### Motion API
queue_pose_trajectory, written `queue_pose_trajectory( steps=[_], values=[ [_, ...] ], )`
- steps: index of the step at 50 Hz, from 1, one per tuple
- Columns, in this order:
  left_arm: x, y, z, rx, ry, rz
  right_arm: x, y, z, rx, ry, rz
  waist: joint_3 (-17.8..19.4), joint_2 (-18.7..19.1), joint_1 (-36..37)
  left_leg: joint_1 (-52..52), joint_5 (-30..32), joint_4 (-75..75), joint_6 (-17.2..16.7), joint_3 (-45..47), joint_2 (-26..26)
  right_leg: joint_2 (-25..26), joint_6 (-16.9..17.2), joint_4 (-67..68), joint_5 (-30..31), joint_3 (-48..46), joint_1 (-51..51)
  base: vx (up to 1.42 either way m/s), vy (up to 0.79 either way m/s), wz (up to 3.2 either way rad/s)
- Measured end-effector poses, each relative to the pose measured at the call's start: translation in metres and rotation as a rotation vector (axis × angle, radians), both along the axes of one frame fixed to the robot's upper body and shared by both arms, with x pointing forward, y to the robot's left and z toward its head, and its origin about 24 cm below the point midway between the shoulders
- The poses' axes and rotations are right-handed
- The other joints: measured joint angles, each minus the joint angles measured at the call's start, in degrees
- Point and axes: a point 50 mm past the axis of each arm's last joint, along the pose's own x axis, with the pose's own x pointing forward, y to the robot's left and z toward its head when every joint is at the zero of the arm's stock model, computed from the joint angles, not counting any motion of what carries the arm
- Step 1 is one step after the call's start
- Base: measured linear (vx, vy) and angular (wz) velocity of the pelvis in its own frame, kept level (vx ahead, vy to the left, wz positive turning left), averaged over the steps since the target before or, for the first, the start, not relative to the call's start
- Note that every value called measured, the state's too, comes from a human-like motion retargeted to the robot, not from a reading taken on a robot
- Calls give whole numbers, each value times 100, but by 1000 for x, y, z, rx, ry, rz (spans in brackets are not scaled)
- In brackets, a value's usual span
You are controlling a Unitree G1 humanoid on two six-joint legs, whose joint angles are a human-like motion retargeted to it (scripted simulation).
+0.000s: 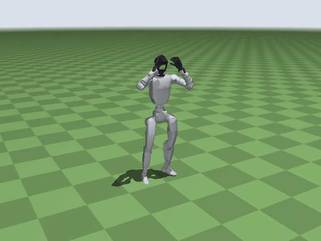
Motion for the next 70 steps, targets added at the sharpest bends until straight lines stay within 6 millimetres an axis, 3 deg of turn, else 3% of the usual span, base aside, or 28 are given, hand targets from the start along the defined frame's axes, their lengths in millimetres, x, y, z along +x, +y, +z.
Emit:
queue_pose_trajectory(
  steps=[3,5,7,10,13,17,20,23,25,27,30,34,37,40,43,45,48,50,51,52,53,54,57,60,63,65,68,70],
  values=[
    [-8,-7,11,11,-82,32,3,-1,4,26,-11,-43,-195,31,-38,-41,36,-45,-22,-15,-13,-7,-2,-29,25,-20,-36,0,0,0],
    [5,-24,45,1,-177,142,19,5,34,74,-64,-166,-372,42,-32,-101,76,-66,-77,-3,12,20,0,-17,46,-27,-115,-1,-3,-3],
    [35,-49,80,-22,-168,225,54,16,69,160,-27,-213,-602,72,0,-149,114,-64,-169,49,104,126,1,-46,99,-13,-176,-2,-8,-15],
    [75,-73,124,-34,13,372,107,23,111,332,198,-302,-702,62,83,-164,155,-76,-212,106,166,200,1,-75,143,-9,-208,-1,-4,-9],
    [104,-75,138,-19,255,448,136,19,120,419,376,-319,-750,25,119,-165,157,-52,-207,105,197,230,1,-96,150,-25,-188,0,0,0],
    [92,-78,124,-13,182,320,121,15,106,344,263,-288,-630,-6,131,-109,119,-25,-162,44,149,168,1,-86,106,-53,-91,0,0,0],
    [49,-61,84,-12,-33,129,78,9,71,190,91,-239,-389,19,140,-11,70,-17,-117,4,88,96,1,-37,38,-53,7,0,0,0],
    [3,-22,28,14,-150,24,37,-1,31,36,57,-171,-124,11,70,52,22,-7,-69,-14,31,28,1,18,-20,-35,55,0,0,0],
    [-15,-11,5,13,-171,-31,22,-1,17,-3,77,-104,-61,-39,46,47,14,-12,-53,-8,15,14,1,17,-25,-22,42,0,0,0],
    [-15,-12,2,10,-165,-34,18,1,20,11,36,-113,-196,-83,56,26,25,-32,-59,5,23,31,1,-31,2,-17,28,0,0,0],
    [10,-24,37,-5,-144,65,32,17,58,64,-61,-174,-467,-60,65,-54,64,-56,-132,4,68,84,1,-69,36,-49,-38,0,-2,2],
    [85,-58,86,-70,90,201,98,49,104,119,73,-393,-812,54,141,-147,132,-64,-252,-14,172,198,1,-125,102,-121,-91,-1,-3,4],
    [121,-73,101,-84,242,333,131,40,118,182,239,-520,-773,23,269,-168,170,-76,-251,-59,189,213,1,-119,115,-187,-92,0,0,0],
    [125,-76,97,-88,282,298,130,23,118,236,254,-483,-696,-9,318,-180,165,-45,-231,-109,188,202,1,-101,114,-222,-73,0,0,0],
    [89,-62,72,-81,173,107,98,7,95,190,116,-388,-517,-40,292,-125,122,-7,-167,-164,134,129,1,-52,69,-229,1,0,0,0],
    [50,-41,49,-52,40,26,65,-4,71,123,3,-339,-219,-52,297,-51,89,-6,-120,-177,76,65,1,-20,22,-214,67,1,5,3],
    [-1,-6,12,-46,-91,-15,30,-13,30,35,23,-241,72,-42,214,7,49,-2,-50,-184,4,-16,0,15,-23,-186,110,0,4,-1],
    [-18,-2,4,-49,-159,-35,20,-12,17,12,41,-178,75,-36,199,-3,49,-18,-40,-157,-3,-16,0,-1,-11,-156,83,-1,0,-12],
    [-35,-23,-7,179,243,-821,22,-8,18,46,17,-175,60,-96,289,1,71,-59,-59,-111,6,8,0,-6,-4,-124,43,-3,-2,-28],
    [-40,-32,-4,285,341,-1076,23,-5,23,66,-11,-179,3,-117,324,-12,85,-79,-75,-81,19,29,1,-13,9,-105,7,-1,-3,-20],
    [-19,-26,24,64,-52,-227,21,-4,34,60,-46,-201,-136,-63,250,-56,86,-57,-86,-82,42,47,1,-23,32,-109,-20,0,0,0],
    [-7,-25,46,-21,-247,58,27,-2,47,88,-67,-217,-250,-53,231,-84,96,-52,-116,-66,76,82,1,-39,56,-107,-45,1,-5,-4],
    [35,-61,97,-30,-195,208,69,9,93,211,-38,-310,-494,-81,257,-148,152,-67,-232,-5,183,208,1,-95,123,-110,-117,-3,-7,-10],
    [77,-79,138,-2,36,420,112,10,126,304,163,-449,-564,-125,262,-188,202,-88,-296,2,229,261,1,-119,148,-157,-150,-1,-2,0],
    [100,-88,140,53,217,488,127,4,131,314,296,-487,-546,-169,310,-204,225,-97,-315,-24,232,264,1,-130,151,-201,-148,0,0,0],
    [98,-97,130,75,211,403,120,1,128,291,263,-456,-485,-197,358,-204,224,-97,-288,-59,204,233,1,-126,141,-221,-132,0,0,0],
    [71,-104,90,93,85,126,91,-2,97,198,126,-330,-342,-210,440,-166,198,-90,-199,-131,137,157,1,-99,105,-246,-69,0,0,0],
    [48,-89,50,113,10,-29,68,-7,61,120,64,-253,-269,-219,428,-165,172,-71,-137,-189,90,102,1,-86,80,-267,-39,1,2,10]
  ],
)
